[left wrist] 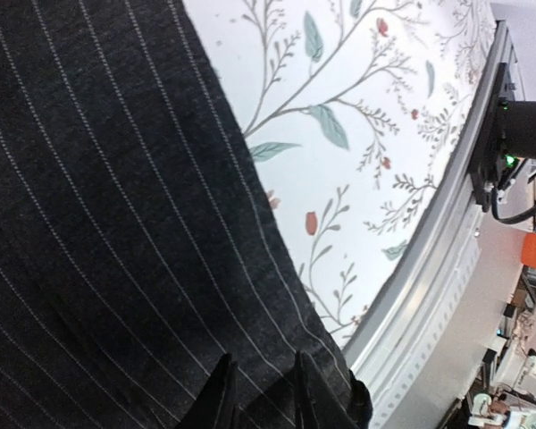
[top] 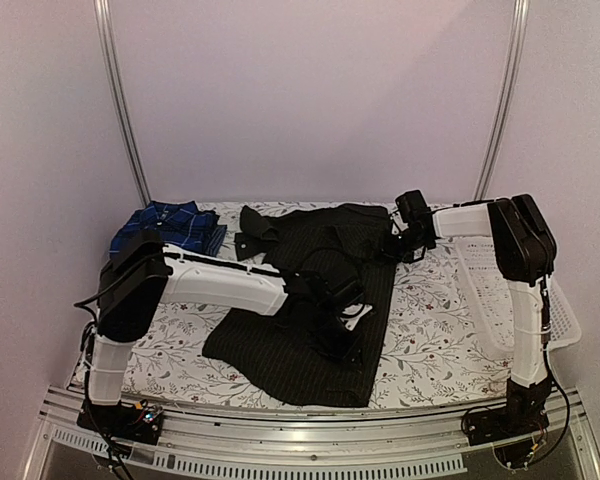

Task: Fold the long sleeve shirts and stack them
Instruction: Move the 1/3-folded shirt to the center of the board.

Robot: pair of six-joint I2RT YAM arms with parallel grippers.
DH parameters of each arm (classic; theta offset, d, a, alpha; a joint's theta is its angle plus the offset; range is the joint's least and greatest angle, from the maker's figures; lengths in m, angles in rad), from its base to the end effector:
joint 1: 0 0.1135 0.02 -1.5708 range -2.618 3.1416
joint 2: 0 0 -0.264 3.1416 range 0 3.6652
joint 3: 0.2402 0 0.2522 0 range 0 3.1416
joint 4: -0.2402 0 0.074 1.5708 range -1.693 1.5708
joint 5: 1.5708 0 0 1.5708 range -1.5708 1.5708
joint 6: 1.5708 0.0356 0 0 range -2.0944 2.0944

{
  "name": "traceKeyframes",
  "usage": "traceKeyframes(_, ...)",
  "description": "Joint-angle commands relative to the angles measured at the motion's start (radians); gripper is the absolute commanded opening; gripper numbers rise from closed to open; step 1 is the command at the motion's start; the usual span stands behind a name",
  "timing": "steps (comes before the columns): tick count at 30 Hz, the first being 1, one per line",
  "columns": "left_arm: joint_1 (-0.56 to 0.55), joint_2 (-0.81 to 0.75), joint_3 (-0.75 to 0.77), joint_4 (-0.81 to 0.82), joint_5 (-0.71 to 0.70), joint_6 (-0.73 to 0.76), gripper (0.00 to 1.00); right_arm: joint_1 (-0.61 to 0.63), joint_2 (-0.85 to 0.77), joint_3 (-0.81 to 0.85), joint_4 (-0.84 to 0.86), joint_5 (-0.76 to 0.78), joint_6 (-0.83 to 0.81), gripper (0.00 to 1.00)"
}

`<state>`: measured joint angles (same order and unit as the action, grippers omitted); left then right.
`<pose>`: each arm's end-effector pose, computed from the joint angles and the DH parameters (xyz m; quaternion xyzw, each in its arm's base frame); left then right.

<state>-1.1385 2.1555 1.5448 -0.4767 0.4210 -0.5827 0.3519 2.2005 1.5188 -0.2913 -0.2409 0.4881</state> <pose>0.1754 -0.4150 0.1480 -0.3086 -0.8993 0.3098 0.0012 0.4332 0.1681 0.1294 0.0293 0.9489 0.2240 0.2201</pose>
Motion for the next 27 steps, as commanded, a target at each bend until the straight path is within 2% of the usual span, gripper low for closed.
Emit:
traceKeyframes(1, -0.025, 0.031, 0.024, -0.006, 0.034, 0.024, 0.22, -0.007, 0.059, 0.032, -0.08, -0.011, -0.033, 0.0)
traceKeyframes(13, -0.099, 0.111, 0.06, -0.008, 0.075, 0.028, 0.22, -0.009, 0.08, 0.056, -0.09, -0.01, -0.038, 0.0)
traceKeyframes(27, -0.178, 0.026, -0.039, -0.003, 0.161, 0.047, 0.22, -0.023, 0.12, 0.095, -0.115, -0.003, -0.052, 0.0)
